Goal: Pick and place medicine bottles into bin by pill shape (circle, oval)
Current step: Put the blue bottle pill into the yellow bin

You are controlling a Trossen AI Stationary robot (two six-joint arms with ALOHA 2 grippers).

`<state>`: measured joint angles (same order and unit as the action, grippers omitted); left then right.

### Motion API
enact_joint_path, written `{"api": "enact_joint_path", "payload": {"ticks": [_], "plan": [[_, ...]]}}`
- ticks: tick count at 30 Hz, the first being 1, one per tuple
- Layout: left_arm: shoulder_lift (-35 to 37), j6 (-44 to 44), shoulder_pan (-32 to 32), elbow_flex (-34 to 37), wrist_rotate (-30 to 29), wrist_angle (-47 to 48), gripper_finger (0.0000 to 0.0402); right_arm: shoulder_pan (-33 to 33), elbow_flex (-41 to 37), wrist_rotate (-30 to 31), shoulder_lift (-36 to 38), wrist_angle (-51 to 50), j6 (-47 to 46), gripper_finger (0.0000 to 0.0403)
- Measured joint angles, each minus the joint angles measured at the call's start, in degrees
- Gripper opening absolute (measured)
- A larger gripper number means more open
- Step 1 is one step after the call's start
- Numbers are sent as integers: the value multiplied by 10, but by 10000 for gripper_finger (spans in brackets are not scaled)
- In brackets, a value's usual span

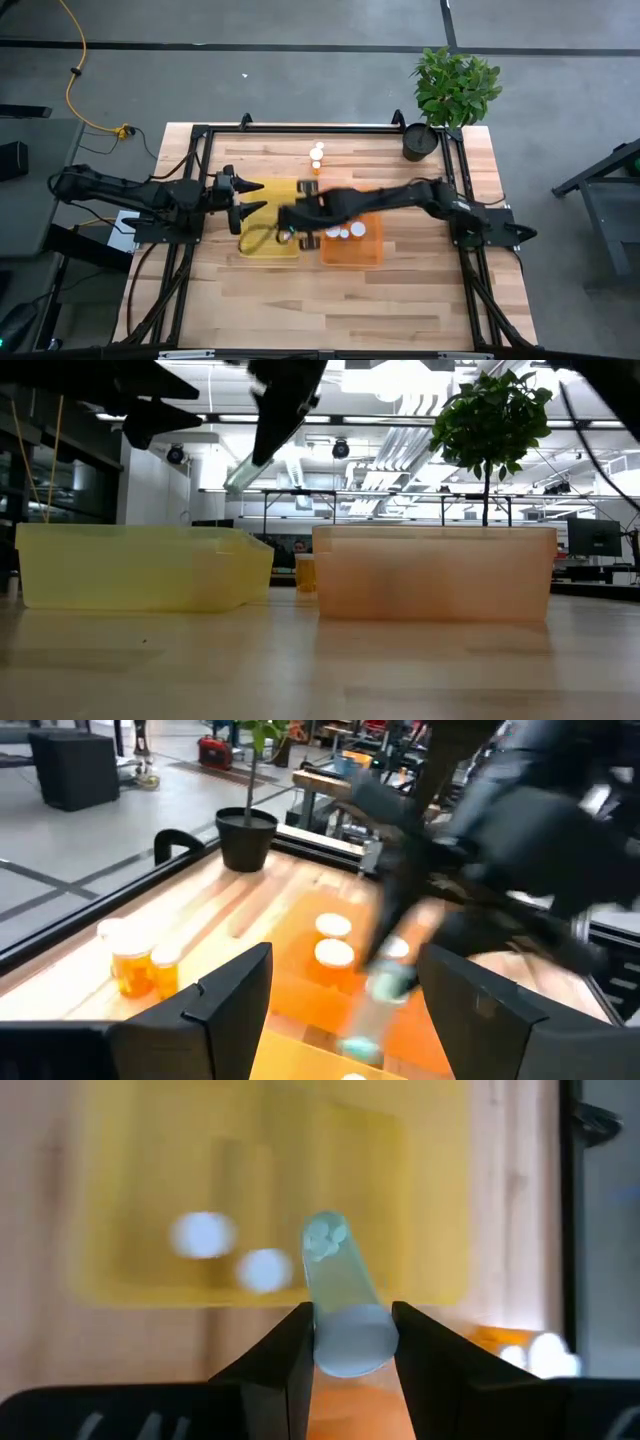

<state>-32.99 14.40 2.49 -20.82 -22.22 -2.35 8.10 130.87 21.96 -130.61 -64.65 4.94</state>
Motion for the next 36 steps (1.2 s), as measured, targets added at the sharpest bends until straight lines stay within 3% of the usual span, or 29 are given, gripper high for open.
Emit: {"api": "enact_joint_path", "payload": {"ticks": [2, 6, 12, 18, 22, 26, 36], "plan": [[1, -2, 3, 2, -3, -2, 238, -22, 44, 1, -34, -20, 17, 105], [1, -6, 7, 2, -3, -2, 238, -52, -3, 0, -44, -4, 60, 105], [-2, -2, 7, 2, -6, 27, 238, -80, -31, -14, -47, -8, 15, 105], [-64, 19, 1, 3, -60, 44, 238, -77, -31, -15, -46, 42, 32, 105], [-110, 13, -5, 3, -47, 20, 230, -73, -31, -15, -46, 54, 50, 106], [-149, 8, -14, 3, -36, 0, 200, -71, -31, -15, -46, 54, 55, 106], [-186, -45, -28, 2, -6, -68, 74, -65, -31, -1, -36, 34, 66, 106]]}}
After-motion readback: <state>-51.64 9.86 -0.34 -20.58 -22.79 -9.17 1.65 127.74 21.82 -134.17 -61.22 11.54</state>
